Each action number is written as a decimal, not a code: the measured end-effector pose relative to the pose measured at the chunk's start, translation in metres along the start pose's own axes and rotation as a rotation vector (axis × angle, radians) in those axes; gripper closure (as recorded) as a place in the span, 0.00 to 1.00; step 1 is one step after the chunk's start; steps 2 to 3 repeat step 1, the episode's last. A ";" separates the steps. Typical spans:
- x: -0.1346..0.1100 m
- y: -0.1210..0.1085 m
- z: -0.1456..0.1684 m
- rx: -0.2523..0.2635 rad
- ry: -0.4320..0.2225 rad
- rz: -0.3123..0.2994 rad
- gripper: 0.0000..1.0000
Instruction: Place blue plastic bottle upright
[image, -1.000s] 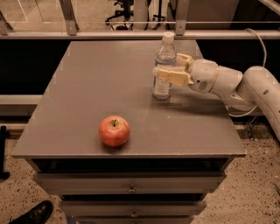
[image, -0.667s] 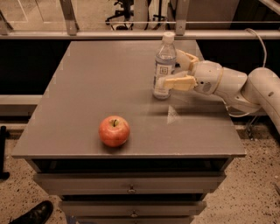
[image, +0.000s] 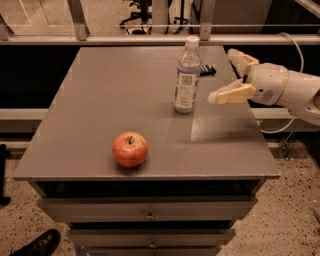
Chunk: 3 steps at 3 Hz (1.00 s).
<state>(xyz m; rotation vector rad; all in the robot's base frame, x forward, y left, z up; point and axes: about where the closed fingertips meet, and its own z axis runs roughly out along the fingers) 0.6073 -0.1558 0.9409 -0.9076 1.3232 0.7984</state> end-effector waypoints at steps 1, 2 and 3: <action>-0.005 -0.002 -0.009 0.012 0.017 -0.010 0.00; -0.005 -0.002 -0.009 0.012 0.017 -0.010 0.00; -0.005 -0.002 -0.009 0.012 0.017 -0.010 0.00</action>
Offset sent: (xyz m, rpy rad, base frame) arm 0.0000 0.0000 0.0000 0.0000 0.0000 0.0000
